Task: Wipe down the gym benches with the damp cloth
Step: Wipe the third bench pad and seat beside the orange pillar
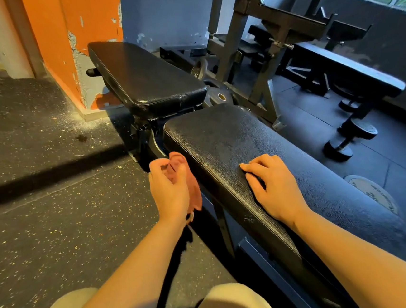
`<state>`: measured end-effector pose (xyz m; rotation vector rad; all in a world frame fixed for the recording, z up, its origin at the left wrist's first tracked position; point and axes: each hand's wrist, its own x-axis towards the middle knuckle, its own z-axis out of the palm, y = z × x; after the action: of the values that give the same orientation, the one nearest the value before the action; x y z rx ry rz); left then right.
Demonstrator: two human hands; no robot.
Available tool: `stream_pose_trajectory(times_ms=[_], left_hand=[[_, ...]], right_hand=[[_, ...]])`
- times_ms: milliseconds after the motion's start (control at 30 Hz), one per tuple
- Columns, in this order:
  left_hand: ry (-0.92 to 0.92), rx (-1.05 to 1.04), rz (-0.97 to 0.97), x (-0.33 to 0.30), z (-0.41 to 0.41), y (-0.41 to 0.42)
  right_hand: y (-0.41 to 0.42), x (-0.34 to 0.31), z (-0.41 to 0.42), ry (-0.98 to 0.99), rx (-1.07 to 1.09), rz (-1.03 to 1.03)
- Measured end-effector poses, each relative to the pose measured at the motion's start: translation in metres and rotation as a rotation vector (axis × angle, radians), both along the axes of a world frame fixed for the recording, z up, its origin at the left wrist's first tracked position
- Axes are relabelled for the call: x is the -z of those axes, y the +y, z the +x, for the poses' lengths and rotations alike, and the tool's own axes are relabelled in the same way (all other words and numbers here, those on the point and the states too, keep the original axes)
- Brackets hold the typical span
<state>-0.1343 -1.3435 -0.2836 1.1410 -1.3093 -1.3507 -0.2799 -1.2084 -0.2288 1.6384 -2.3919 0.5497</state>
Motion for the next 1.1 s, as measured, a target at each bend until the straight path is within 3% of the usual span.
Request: stream_pose_trajectory(times_ms=[200,367,500,700,867,1000,1100], left_hand=[[0.023,0.032,-0.088,0.005,-0.007,0.026],[0.05,0.237,-0.209,0.009,0.012,0.043],[0.087,-0.051,0.009,0.006,0.003,0.004],[0.151,0.014,-0.009,-0.012,-0.008,0.059],[0.211,0.249,0.048,-0.007,0.006,0.122],[0.144,0.019,0.106,0.002,0.007,0.095],[0.202,-0.01,0.092,-0.001,-0.002,0.091]], right_hand=[[-0.001,0.001,-0.001,0.004,0.005,0.01],[-0.001,0.002,-0.001,0.001,0.009,0.004],[-0.001,0.001,-0.001,0.002,0.01,0.016],[-0.001,0.003,-0.003,0.013,0.005,0.0],[0.001,-0.001,0.0,0.015,0.003,0.09],[0.034,-0.021,-0.003,-0.049,-0.054,0.241],[0.075,-0.02,0.001,-0.037,-0.062,0.203]])
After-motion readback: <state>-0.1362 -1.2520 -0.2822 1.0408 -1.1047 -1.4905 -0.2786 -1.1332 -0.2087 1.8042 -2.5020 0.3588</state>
